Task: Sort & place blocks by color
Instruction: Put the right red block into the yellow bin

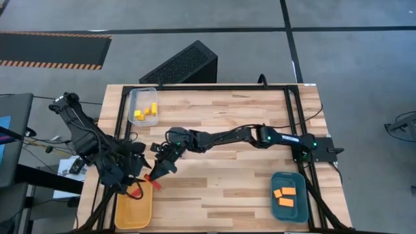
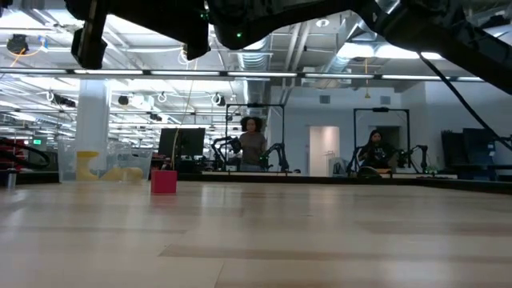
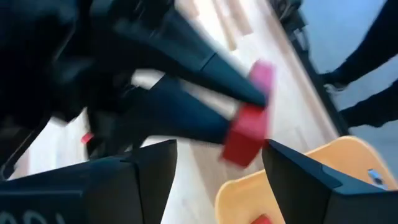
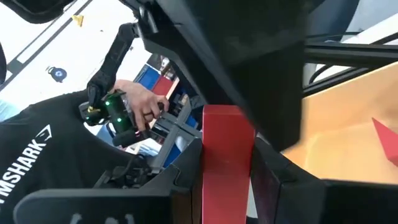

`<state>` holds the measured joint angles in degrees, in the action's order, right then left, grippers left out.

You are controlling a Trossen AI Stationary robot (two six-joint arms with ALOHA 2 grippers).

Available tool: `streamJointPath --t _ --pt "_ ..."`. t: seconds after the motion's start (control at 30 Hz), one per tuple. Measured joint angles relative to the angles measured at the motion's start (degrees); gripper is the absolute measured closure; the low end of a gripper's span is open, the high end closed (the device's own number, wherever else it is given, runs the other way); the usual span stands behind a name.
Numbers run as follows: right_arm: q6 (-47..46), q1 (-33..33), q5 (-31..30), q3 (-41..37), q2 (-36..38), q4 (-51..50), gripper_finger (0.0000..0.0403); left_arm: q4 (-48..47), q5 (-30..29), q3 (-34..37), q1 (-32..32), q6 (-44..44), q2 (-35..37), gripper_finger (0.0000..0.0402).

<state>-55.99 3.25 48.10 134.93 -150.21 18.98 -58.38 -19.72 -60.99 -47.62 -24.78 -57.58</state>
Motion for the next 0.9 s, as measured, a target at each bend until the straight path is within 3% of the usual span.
streamJointPath --t 0.23,0.6,0.9 --pt "-0.12 -0.88 1.34 0.0 0.0 -0.06 0.0298 3.48 1.18 0.0 0.0 1.11 2.07 0.0187" --pt "-0.1 -1.14 1.57 0.0 0.0 1.51 0.0298 3.22 -0.21 0.02 0.0 4.76 2.46 0.0285" --pt "-0.1 -1.55 2.03 0.0 0.0 2.32 0.0298 3.23 0.06 0.02 1.15 9.17 2.47 0.0323"
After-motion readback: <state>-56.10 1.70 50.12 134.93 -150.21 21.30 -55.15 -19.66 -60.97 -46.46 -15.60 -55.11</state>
